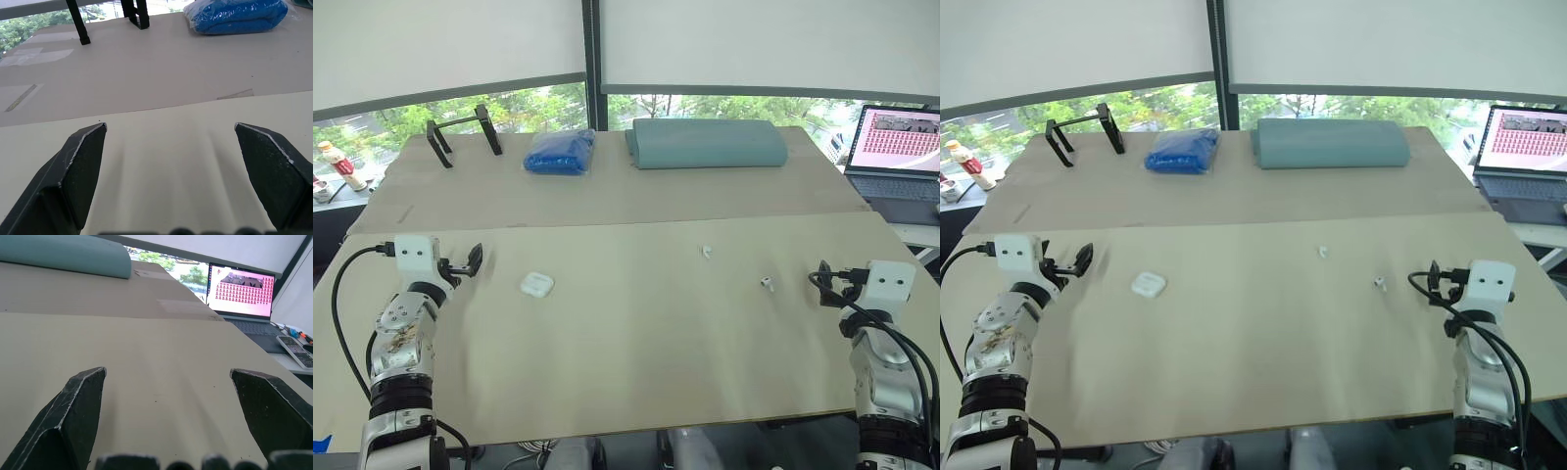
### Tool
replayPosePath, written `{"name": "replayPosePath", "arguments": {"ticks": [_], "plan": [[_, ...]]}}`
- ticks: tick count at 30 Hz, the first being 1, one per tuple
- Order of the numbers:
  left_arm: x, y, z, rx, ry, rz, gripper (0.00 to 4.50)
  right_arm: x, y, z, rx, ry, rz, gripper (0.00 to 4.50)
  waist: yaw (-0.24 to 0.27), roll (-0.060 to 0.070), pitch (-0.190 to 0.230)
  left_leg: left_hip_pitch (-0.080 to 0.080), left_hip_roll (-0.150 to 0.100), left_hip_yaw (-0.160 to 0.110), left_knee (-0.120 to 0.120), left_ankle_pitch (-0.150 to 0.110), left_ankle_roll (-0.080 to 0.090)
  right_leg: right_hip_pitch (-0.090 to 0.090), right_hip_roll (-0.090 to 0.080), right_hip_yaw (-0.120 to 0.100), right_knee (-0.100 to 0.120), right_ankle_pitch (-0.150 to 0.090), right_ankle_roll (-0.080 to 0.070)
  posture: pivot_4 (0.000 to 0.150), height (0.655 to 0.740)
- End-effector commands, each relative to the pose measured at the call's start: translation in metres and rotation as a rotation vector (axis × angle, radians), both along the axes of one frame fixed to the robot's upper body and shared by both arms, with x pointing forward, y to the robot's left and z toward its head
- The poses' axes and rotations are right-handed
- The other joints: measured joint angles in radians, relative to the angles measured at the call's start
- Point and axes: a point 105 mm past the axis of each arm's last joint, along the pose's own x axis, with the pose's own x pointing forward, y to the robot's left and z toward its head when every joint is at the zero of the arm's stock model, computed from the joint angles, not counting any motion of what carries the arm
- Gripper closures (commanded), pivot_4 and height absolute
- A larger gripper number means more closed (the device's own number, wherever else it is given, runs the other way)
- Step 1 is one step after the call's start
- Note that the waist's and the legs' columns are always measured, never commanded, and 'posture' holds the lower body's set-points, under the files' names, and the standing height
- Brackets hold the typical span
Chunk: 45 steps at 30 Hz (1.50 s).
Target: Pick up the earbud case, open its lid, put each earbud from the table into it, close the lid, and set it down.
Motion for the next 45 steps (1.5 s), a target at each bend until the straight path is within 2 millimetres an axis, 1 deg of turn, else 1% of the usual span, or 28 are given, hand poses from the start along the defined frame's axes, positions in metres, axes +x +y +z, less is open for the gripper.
{"name": "replayPosePath", "arguments": {"ticks": [1, 3, 7, 9, 10, 12, 13, 15, 18, 20, 22, 25, 28, 30, 36, 39, 40, 41, 42, 43, 45], "plan": [[-0.003, 0.008, 0.009, 0.027, -0.001, 0.007, 0.05, -0.003, -0.007, 0.022, -0.040, -0.070, -0.018, 0.00, 0.000, 0.000, 0.000, 0.000, 0.000, 0.000, 0.000, 0.000, 0.000, 0.000, 0.000, 0.000, 0.000, 0.000, 0.000, 0.150, 0.7400], [-0.005, 0.007, 0.015, 0.045, -0.008, -0.014, 0.05, 0.002, 0.001, 0.026, -0.042, -0.085, 0.006, 0.00, -0.003, 0.000, 0.000, 0.000, 0.000, 0.000, 0.000, 0.000, 0.000, 0.000, 0.000, 0.000, 0.000, 0.000, 0.000, 0.150, 0.7400], [-0.014, -0.005, 0.031, 0.034, -0.018, -0.131, 0.05, 0.022, 0.038, 0.036, -0.080, -0.100, 0.158, 0.00, -0.011, 0.000, 0.000, 0.000, 0.000, 0.000, 0.000, 0.000, 0.000, 0.000, 0.000, 0.000, 0.000, -0.001, 0.001, 0.150, 0.7400], [-0.024, -0.019, 0.038, 0.030, 0.008, -0.233, 0.05, 0.036, 0.071, 0.043, -0.070, -0.099, 0.314, 0.00, -0.015, 0.000, 0.000, 0.000, 0.000, 0.001, 0.000, 0.000, 0.000, -0.001, -0.001, 0.000, 0.000, -0.001, 0.002, 0.150, 0.7400], [-0.028, -0.025, 0.039, 0.030, 0.022, -0.266, 0.05, 0.041, 0.082, 0.044, -0.061, -0.096, 0.372, 0.00, -0.018, 0.000, 0.000, 0.000, 0.001, 0.001, 0.000, 0.000, -0.001, -0.001, 0.000, 0.000, 0.000, -0.002, 0.004, 0.150, 0.7400], [-0.039, -0.046, 0.040, 0.021, 0.071, -0.359, 0.05, 0.049, 0.127, 0.047, 0.005, -0.069, 0.606, 0.00, -0.020, 0.000, 0.000, 0.001, 0.001, 0.000, 0.000, 0.001, -0.001, -0.001, 0.000, 0.000, 0.001, -0.002, 0.004, 0.150, 0.7400], [-0.042, -0.055, 0.039, 0.005, 0.093, -0.390, 0.05, 0.050, 0.146, 0.049, 0.033, -0.055, 0.710, 0.00, -0.020, 0.000, 0.000, 0.001, 0.001, 0.000, 0.000, 0.001, -0.001, -0.001, 0.000, 0.000, 0.001, -0.002, 0.003, 0.150, 0.7400], [-0.048, -0.073, 0.033, -0.018, 0.138, -0.457, 0.05, 0.048, 0.182, 0.054, 0.072, -0.027, 0.911, 0.00, -0.020, 0.000, 0.000, 0.001, 0.001, -0.001, -0.001, 0.001, -0.001, -0.001, 0.001, 0.000, 0.001, -0.001, 0.001, 0.150, 0.7400], [-0.052, -0.091, 0.021, -0.019, 0.203, -0.511, 0.05, 0.029, 0.233, 0.061, 0.105, 0.042, 1.235, 0.00, -0.007, 0.001, 0.001, 0.000, 0.001, -0.002, -0.001, 0.001, -0.001, -0.001, 0.001, 0.000, 0.001, 0.000, -0.002, 0.150, 0.7400], [-0.051, -0.099, 0.011, -0.026, 0.239, -0.523, 0.05, 0.014, 0.256, 0.062, 0.089, 0.097, 1.399, 0.00, 0.000, 0.001, 0.001, 0.000, 0.001, -0.002, -0.001, 0.000, -0.001, -0.001, 0.001, -0.001, 0.000, 0.000, -0.002, 0.150, 0.7400], [-0.049, -0.103, 0.002, -0.022, 0.263, -0.515, 0.05, 0.002, 0.271, 0.065, 0.086, 0.130, 1.508, 0.00, 0.005, 0.001, 0.001, -0.001, 0.000, -0.002, -0.001, 0.000, 0.000, -0.001, 0.001, -0.001, 0.000, 0.000, -0.002, 0.150, 0.7400], [-0.044, -0.108, -0.008, -0.011, 0.279, -0.506, 0.05, -0.010, 0.287, 0.071, 0.090, 0.158, 1.611, 0.00, 0.008, 0.001, 0.001, -0.002, 0.000, -0.002, -0.001, 0.000, -0.001, -0.001, 0.000, -0.002, 0.000, 0.000, -0.002, 0.150, 0.7400], [-0.039, -0.113, -0.018, -0.010, 0.299, -0.503, 0.05, -0.017, 0.295, 0.076, 0.084, 0.169, 1.660, 0.00, 0.010, 0.001, 0.001, -0.004, 0.000, -0.002, 0.000, 0.001, -0.003, -0.003, 0.000, -0.002, 0.000, 0.001, -0.002, 0.150, 0.7400], [-0.036, -0.112, -0.028, 0.000, 0.317, -0.488, 0.05, -0.019, 0.296, 0.079, 0.091, 0.167, 1.668, 0.00, 0.011, 0.001, 0.001, -0.006, 0.000, -0.002, 0.000, 0.004, -0.006, -0.005, 0.000, -0.002, 0.000, 0.001, -0.002, 0.150, 0.7400], [-0.035, -0.115, -0.035, -0.012, 0.337, -0.488, 0.05, -0.018, 0.292, 0.080, 0.068, 0.170, 1.637, 0.00, 0.013, 0.001, 0.000, -0.006, 0.000, -0.002, 0.000, 0.003, -0.006, -0.006, -0.001, -0.003, 0.000, 0.001, -0.003, 0.150, 0.7400], [-0.041, -0.114, -0.039, -0.016, 0.358, -0.505, 0.90, -0.015, 0.285, 0.081, 0.061, 0.172, 1.608, 0.00, 0.012, 0.001, 0.000, -0.006, 0.000, -0.002, 0.000, 0.001, -0.002, -0.006, -0.001, -0.003, 0.001, 0.001, -0.003, 0.150, 0.7400], [-0.042, -0.113, -0.039, -0.016, 0.363, -0.509, 1.31, -0.013, 0.282, 0.082, 0.059, 0.172, 1.599, 0.00, 0.012, 0.001, 0.000, -0.006, 0.000, -0.002, 0.000, 0.001, -0.002, -0.006, -0.001, -0.003, 0.001, 0.001, -0.003, 0.150, 0.7400], [-0.043, -0.113, -0.040, -0.015, 0.365, -0.510, 1.85, -0.013, 0.281, 0.082, 0.058, 0.171, 1.592, 0.00, 0.012, 0.001, 0.000, -0.006, 0.000, -0.002, 0.000, 0.001, -0.002, -0.006, -0.001, -0.003, 0.001, 0.001, -0.003, 0.150, 0.7400], [-0.044, -0.113, -0.039, -0.012, 0.365, -0.516, 1.96, -0.011, 0.279, 0.083, 0.059, 0.169, 1.582, 0.00, 0.012, 0.001, 0.000, -0.006, 0.000, -0.002, 0.000, 0.001, -0.002, -0.006, -0.001, -0.003, 0.001, 0.001, -0.003, 0.150, 0.7400], [-0.043, -0.115, -0.036, -0.003, 0.360, -0.530, 1.96, -0.009, 0.277, 0.084, 0.062, 0.167, 1.567, 0.00, 0.012, 0.001, 0.000, -0.006, 0.000, -0.002, 0.000, 0.001, -0.002, -0.006, -0.001, -0.003, 0.001, 0.001, -0.003, 0.150, 0.7400], [-0.038, -0.121, -0.025, 0.039, 0.310, -0.576, 1.96, -0.003, 0.272, 0.086, 0.063, 0.166, 1.531, 0.00, 0.012, 0.001, 0.000, -0.006, 0.000, -0.002, 0.000, 0.002, -0.003, -0.006, 0.000, -0.003, 0.001, 0.001, -0.003, 0.150, 0.7400]]}}
